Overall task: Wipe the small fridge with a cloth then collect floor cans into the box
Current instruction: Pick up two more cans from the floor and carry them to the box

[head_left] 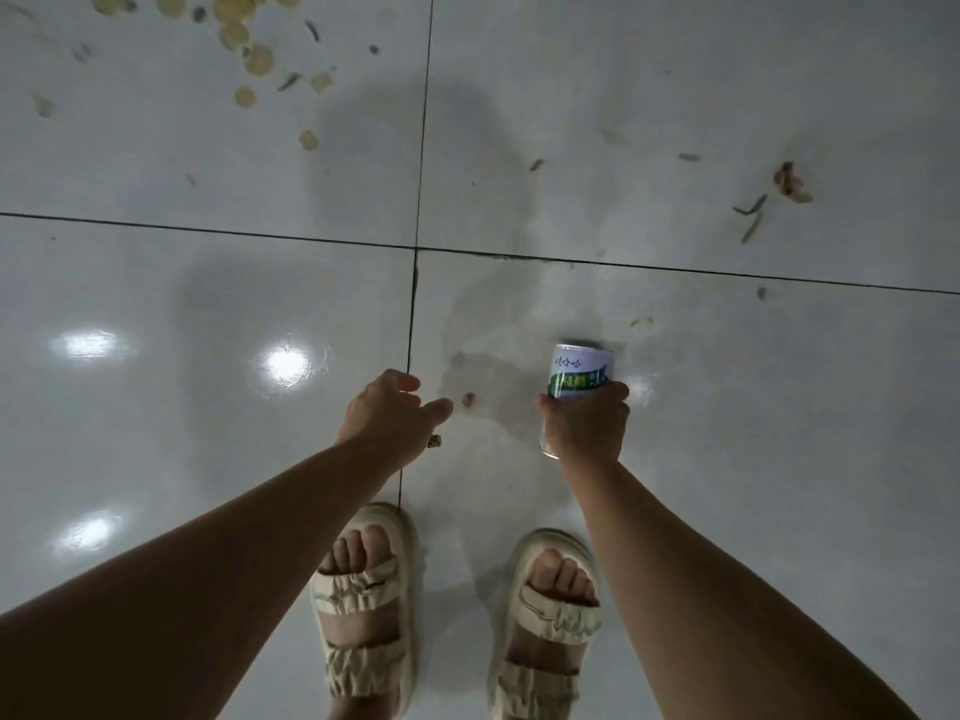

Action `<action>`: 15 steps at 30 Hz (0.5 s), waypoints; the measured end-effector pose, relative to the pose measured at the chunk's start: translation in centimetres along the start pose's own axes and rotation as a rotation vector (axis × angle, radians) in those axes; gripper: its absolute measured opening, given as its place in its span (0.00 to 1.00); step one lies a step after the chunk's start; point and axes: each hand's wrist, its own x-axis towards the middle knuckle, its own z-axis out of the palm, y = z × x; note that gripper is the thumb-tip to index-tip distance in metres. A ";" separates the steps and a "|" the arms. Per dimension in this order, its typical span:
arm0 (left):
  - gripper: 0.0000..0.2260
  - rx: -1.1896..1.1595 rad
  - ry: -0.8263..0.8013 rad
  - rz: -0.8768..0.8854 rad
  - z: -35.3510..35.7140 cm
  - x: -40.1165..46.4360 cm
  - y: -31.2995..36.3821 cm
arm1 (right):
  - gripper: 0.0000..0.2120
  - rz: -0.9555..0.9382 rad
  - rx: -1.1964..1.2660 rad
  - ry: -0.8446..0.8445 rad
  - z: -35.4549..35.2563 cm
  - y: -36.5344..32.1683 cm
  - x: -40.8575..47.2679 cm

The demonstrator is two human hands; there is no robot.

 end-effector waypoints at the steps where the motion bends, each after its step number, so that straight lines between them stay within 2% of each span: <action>1: 0.21 -0.007 0.003 -0.004 -0.4 -0.3 0.1 | 0.35 -0.006 0.001 -0.001 -0.2 -0.3 -0.3; 8: 0.21 -0.080 0.023 0.001 -4.8 -6.1 2.7 | 0.34 -0.121 0.026 -0.045 -5.5 -4.7 -6.0; 15: 0.21 -0.237 0.086 0.053 -12.8 -15.8 7.0 | 0.33 -0.260 0.043 -0.114 -14.7 -13.6 -14.5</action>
